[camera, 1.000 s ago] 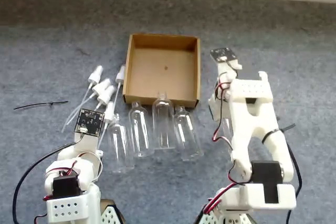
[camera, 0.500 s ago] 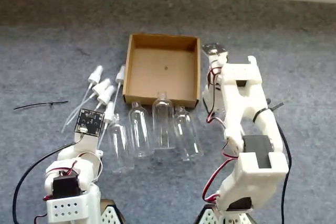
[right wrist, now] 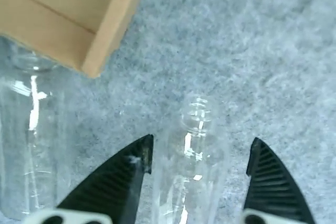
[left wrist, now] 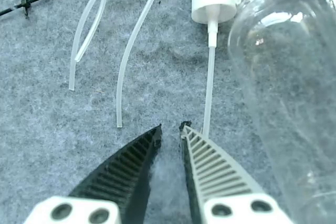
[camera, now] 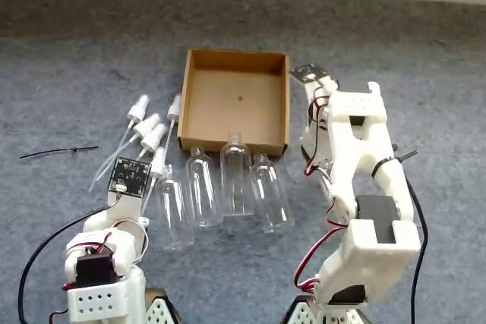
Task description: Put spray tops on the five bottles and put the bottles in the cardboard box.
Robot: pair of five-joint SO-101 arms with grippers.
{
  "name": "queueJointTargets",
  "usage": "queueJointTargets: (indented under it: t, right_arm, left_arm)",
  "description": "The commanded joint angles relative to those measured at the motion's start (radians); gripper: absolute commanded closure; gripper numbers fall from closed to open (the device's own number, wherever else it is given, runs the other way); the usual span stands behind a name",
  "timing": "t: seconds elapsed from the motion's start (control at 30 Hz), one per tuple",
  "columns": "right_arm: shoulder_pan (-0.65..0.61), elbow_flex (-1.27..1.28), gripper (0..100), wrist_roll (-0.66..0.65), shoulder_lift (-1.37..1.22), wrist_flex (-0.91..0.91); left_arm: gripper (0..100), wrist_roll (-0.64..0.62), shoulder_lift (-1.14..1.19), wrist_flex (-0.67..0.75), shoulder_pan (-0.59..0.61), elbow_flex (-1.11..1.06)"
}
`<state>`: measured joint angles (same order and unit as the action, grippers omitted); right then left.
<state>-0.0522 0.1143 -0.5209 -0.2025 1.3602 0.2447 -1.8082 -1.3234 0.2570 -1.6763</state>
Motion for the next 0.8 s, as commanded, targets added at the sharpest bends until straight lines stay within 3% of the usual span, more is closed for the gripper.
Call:
queueJointTargets:
  t: [0.0, 0.4, 0.63, 0.77]
  right_arm:
    - [0.012, 0.030, 74.5, -0.028, 0.007, -0.044]
    - [0.016, 0.085, 75.5, -0.043, 0.007, -0.062]
    - [0.018, 0.084, 94.3, -0.046, 0.007, -0.064]
    - [0.019, 0.082, 95.7, -0.046, 0.007, -0.064]
  left_arm:
    - [93, -0.002, -0.010, 0.003, 0.012, -0.019]
    - [93, -0.002, -0.010, 0.003, 0.012, -0.019]
    - [93, -0.002, -0.010, 0.003, 0.012, -0.019]
    - [93, -0.002, -0.010, 0.003, 0.012, -0.019]
